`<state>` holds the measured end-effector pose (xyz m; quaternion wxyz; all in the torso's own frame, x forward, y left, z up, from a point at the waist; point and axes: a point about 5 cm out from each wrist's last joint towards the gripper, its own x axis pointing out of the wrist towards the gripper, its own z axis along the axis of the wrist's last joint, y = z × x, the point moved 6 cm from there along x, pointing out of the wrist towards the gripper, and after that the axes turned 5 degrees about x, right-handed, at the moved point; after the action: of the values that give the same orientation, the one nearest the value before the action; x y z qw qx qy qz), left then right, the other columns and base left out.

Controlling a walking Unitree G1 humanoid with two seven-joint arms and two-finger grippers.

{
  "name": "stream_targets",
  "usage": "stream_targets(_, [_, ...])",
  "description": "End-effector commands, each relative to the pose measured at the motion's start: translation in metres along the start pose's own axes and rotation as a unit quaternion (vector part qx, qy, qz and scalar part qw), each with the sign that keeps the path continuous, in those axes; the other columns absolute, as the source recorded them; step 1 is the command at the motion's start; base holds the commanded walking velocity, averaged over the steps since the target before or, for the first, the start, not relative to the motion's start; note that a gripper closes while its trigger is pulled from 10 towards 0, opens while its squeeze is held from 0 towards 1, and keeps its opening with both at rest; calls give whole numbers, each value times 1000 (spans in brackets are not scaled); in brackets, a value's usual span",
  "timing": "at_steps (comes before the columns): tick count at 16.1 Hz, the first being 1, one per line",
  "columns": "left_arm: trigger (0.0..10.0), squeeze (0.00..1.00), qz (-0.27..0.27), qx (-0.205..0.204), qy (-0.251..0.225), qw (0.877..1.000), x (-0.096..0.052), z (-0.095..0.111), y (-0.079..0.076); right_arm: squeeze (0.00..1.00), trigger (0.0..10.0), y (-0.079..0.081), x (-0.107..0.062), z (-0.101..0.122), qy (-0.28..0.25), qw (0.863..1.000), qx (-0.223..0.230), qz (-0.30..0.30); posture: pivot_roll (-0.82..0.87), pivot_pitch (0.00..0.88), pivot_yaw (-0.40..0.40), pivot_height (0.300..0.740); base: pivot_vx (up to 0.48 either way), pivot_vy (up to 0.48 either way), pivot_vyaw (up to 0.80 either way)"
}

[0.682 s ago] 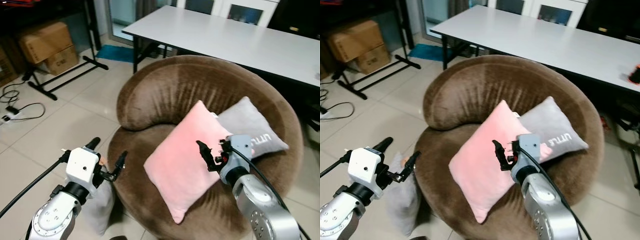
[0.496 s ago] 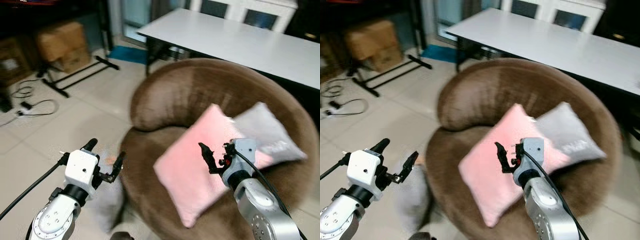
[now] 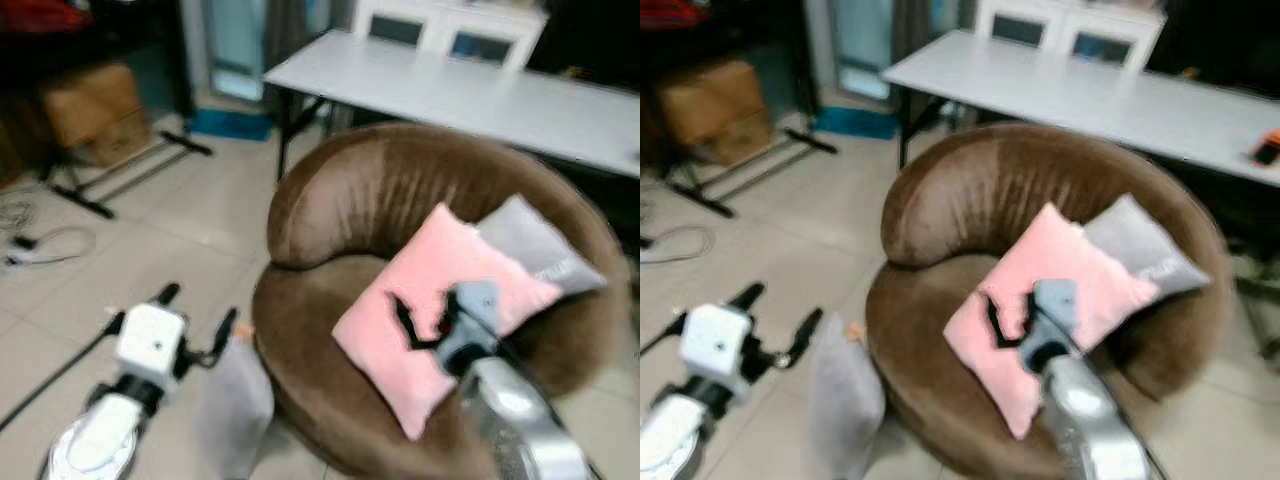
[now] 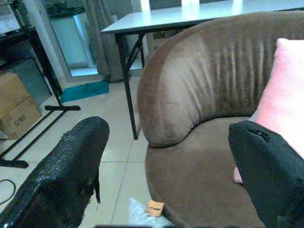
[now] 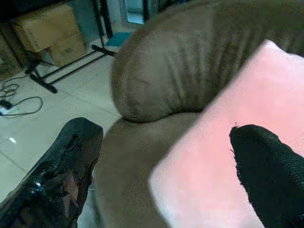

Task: Move the pillow to the sofa from floor

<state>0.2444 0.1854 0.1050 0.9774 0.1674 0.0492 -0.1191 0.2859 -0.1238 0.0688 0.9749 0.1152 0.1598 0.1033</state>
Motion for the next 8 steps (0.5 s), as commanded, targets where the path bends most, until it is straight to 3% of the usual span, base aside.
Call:
stream_targets(1, [10000,0,-1,-3,-4,1000,0,2,-3,1000,10000,-11,-1,9,-12,1000,-16,-16,42,0,-75,740,0,435,0])
stream_targets(4, [10000,0,14,-7,-5,1000,-1,1,2,1000,10000,-9,-1,8,-2,1000,-8,4,44,0,-76,740,0,84,0])
stream_targets(6, [10000,0,24,-11,-8,1000,-1,2,5,1000,10000,-15,1,12,-14,999,-33,-20,45,0,-77,740,0,0,0])
stream_targets(8, [10000,0,44,-13,-14,999,0,4,11,1000,10000,-12,1,12,-17,1000,-11,-11,46,0,-79,740,0,0,0])
